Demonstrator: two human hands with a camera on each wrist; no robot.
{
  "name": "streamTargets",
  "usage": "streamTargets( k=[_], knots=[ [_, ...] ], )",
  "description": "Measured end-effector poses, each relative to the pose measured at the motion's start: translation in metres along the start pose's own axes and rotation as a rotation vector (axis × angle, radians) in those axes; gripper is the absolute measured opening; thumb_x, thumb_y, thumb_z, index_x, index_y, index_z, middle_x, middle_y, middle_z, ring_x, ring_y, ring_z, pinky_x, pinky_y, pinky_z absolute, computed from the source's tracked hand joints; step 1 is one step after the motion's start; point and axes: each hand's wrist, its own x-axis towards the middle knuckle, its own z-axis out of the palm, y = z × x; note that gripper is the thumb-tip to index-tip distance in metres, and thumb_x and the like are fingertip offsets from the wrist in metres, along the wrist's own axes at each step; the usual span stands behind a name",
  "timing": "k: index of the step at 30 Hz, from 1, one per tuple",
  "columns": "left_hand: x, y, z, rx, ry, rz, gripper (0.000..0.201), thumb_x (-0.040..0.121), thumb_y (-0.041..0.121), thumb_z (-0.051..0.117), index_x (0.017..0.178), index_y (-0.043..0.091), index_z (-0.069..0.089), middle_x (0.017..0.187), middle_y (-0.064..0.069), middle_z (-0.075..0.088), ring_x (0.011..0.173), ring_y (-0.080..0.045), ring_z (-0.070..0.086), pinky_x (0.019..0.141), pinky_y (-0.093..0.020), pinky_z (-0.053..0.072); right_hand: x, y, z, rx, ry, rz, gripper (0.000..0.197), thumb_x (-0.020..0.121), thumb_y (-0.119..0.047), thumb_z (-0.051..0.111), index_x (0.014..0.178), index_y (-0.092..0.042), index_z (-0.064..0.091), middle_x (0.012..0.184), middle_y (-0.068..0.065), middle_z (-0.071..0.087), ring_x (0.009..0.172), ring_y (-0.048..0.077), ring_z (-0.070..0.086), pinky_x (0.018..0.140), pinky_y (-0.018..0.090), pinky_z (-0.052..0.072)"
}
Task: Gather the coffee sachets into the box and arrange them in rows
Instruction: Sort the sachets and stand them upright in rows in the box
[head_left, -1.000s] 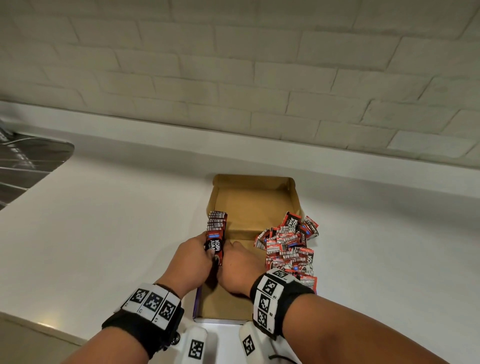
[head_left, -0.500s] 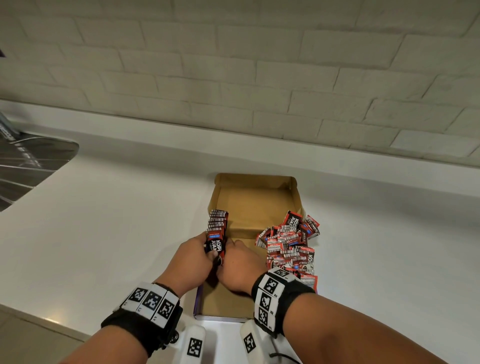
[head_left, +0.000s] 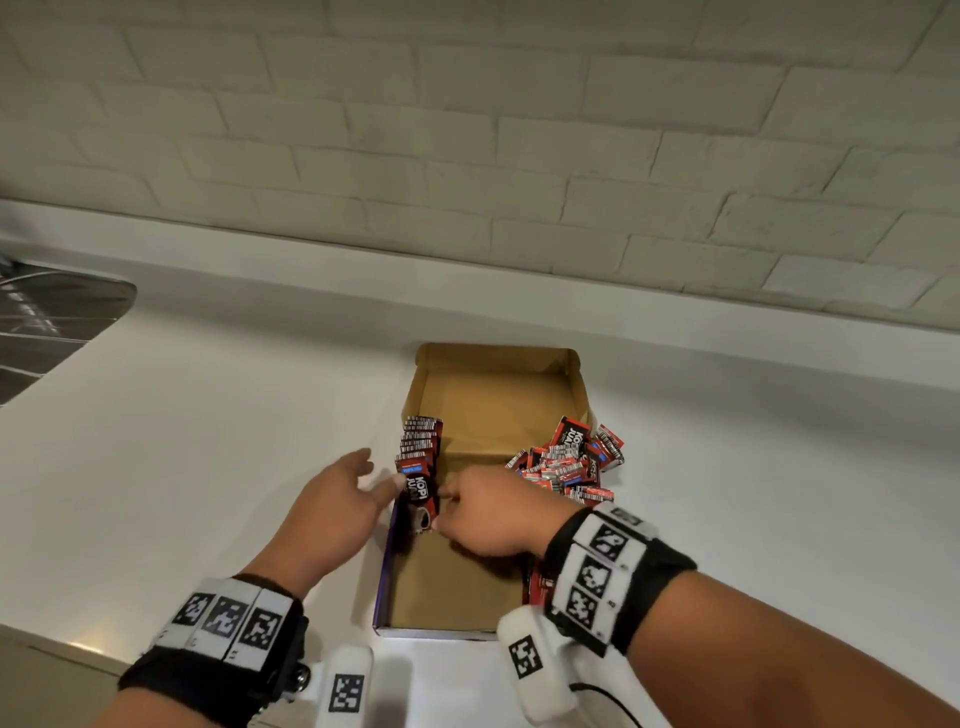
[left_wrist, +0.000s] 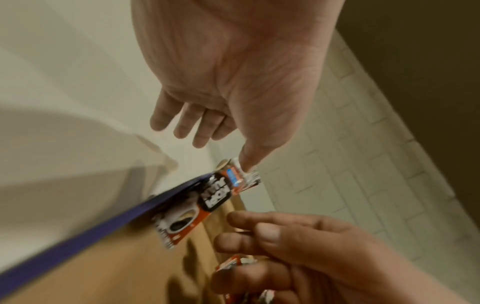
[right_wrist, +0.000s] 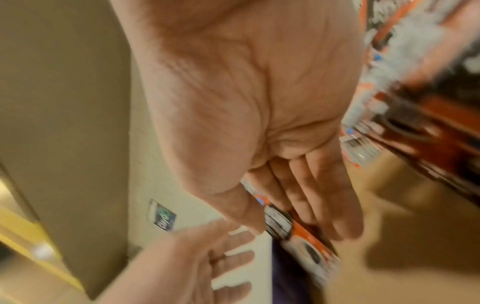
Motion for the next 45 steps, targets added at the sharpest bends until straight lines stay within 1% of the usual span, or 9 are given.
streamTargets(
  k=[5, 7, 10, 14, 19, 25, 33, 38, 45],
  knots=[
    [-0.033, 0.048, -0.018, 0.006, 0.205, 0.204, 0.027, 0.093, 0.039, 0.066, 0.118, 0.027, 0.060, 0.112, 0.014, 0.065, 0.102, -0.009, 0.060, 0.083, -0.024, 0.045, -0.066, 0.017, -0.058, 0.359, 0.159, -0.044, 0.022, 0.103, -0.025, 0.057, 0.119, -0.036, 0.068, 0.089, -0.002, 0.074, 0.065, 0.008, 0.067, 0.068, 0.037, 0.059],
    [-0.046, 0.071, -0.014, 0.042, 0.097, 0.307, 0.010, 0.092, 0.034, 0.068, 0.098, 0.030, 0.061, 0.094, 0.015, 0.066, 0.085, -0.002, 0.060, 0.070, -0.018, 0.044, -0.089, 0.040, -0.072, 0.385, 0.253, -0.007, 0.016, 0.101, -0.024, 0.061, 0.112, -0.033, 0.070, 0.085, -0.001, 0.074, 0.067, 0.009, 0.072, 0.065, 0.035, 0.058],
    [-0.054, 0.090, 0.012, 0.260, -0.272, 0.423, 0.015, 0.089, 0.038, 0.072, 0.088, 0.030, 0.060, 0.086, 0.014, 0.064, 0.078, 0.001, 0.059, 0.076, -0.024, 0.051, -0.117, 0.081, -0.078, 0.353, 0.357, 0.080, 0.010, 0.096, -0.024, 0.068, 0.098, -0.032, 0.073, 0.076, -0.008, 0.070, 0.067, 0.010, 0.072, 0.059, 0.025, 0.052],
    [-0.051, 0.101, 0.055, 0.435, -0.439, 0.497, 0.034, 0.080, 0.047, 0.078, 0.100, 0.035, 0.053, 0.098, 0.014, 0.057, 0.090, -0.008, 0.058, 0.079, -0.033, 0.051, -0.131, 0.117, -0.054, 0.203, 0.328, 0.155, 0.008, 0.087, -0.032, 0.078, 0.087, -0.034, 0.070, 0.077, -0.023, 0.067, 0.066, -0.002, 0.062, 0.063, 0.017, 0.045],
    [-0.042, 0.105, 0.077, 0.557, -0.455, 0.501, 0.040, 0.076, 0.049, 0.080, 0.096, 0.033, 0.049, 0.102, 0.011, 0.056, 0.092, -0.013, 0.056, 0.079, -0.035, 0.051, -0.119, 0.130, -0.024, 0.082, 0.245, 0.102, 0.024, 0.080, -0.039, 0.083, 0.095, -0.035, 0.065, 0.097, -0.016, 0.064, 0.077, -0.007, 0.057, 0.065, 0.013, 0.039],
    [-0.047, 0.102, 0.092, 0.622, -0.480, 0.505, 0.029, 0.085, 0.043, 0.073, 0.104, 0.027, 0.058, 0.112, 0.003, 0.060, 0.101, -0.019, 0.058, 0.086, -0.034, 0.051, -0.099, 0.131, -0.008, 0.074, 0.212, 0.093, 0.034, 0.074, -0.044, 0.084, 0.088, -0.034, 0.055, 0.095, -0.012, 0.060, 0.087, 0.007, 0.058, 0.081, 0.034, 0.053],
    [-0.053, 0.100, 0.091, 0.456, -0.393, 0.440, 0.037, 0.083, 0.040, 0.077, 0.100, 0.030, 0.046, 0.103, 0.007, 0.058, 0.092, -0.014, 0.056, 0.082, -0.035, 0.051, -0.093, 0.138, 0.004, 0.088, 0.248, 0.060, 0.024, 0.079, -0.034, 0.083, 0.080, -0.032, 0.059, 0.085, -0.019, 0.058, 0.073, -0.004, 0.052, 0.062, 0.014, 0.035],
    [-0.056, 0.104, 0.092, 0.339, -0.430, 0.363, 0.051, 0.081, 0.037, 0.080, 0.111, 0.035, 0.038, 0.101, 0.004, 0.062, 0.091, -0.014, 0.062, 0.084, -0.041, 0.054, -0.096, 0.141, 0.011, 0.204, 0.251, 0.064, 0.030, 0.079, -0.029, 0.083, 0.088, -0.039, 0.057, 0.085, -0.015, 0.066, 0.067, -0.008, 0.058, 0.059, 0.014, 0.040],
    [-0.057, 0.107, 0.094, 0.373, -0.493, 0.362, 0.052, 0.084, 0.040, 0.078, 0.127, 0.025, 0.053, 0.114, 0.004, 0.061, 0.095, -0.011, 0.056, 0.075, -0.023, 0.043, -0.094, 0.142, 0.013, 0.262, 0.279, 0.099, 0.038, 0.077, -0.034, 0.084, 0.095, -0.038, 0.051, 0.088, -0.008, 0.068, 0.068, 0.000, 0.062, 0.061, 0.019, 0.046]
  ],
)
